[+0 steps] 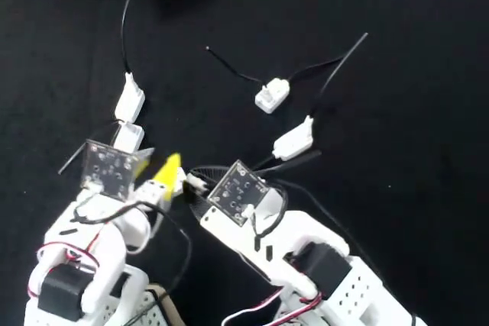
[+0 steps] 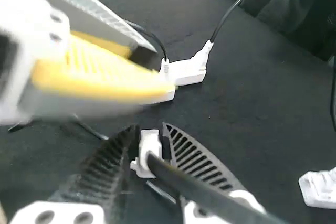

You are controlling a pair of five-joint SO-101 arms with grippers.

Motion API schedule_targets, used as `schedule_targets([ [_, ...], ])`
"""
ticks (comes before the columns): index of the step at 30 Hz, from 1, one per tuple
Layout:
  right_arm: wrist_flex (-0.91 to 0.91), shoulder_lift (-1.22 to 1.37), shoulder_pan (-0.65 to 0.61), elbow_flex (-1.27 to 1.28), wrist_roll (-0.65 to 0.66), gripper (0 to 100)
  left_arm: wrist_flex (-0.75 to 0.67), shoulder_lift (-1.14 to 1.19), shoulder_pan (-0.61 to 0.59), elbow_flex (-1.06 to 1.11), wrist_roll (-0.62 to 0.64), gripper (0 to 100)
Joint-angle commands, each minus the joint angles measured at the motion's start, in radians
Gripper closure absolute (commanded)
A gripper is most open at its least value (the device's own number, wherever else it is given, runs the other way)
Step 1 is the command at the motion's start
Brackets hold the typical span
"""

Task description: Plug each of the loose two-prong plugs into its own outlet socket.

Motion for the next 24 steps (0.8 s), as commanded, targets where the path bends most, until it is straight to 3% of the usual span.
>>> schedule_targets([
  [1,0.018,-0.008,0.066,-0.125,-0.009,98.7,0.080,0.002,-0.114,-0.039,-0.155,85],
  [9,-0.195,-0.008,0.091,-0.150,-0.187,98.7,0.123,0.002,-0.099,0.077,-0.327,85],
  [14,-0.198,-0.018,0.086,-0.116,-0.433,98.7,0.034,0.002,0.047,0.082,-0.146,84],
  [17,-0.193,-0.025,0.087,-0.116,-0.456,98.7,-0.025,-0.023,0.085,0.105,-0.063,84],
  [24,-0.133,-0.039,0.060,-0.116,-0.453,98.7,-0.068,-0.201,0.050,0.133,0.098,83],
])
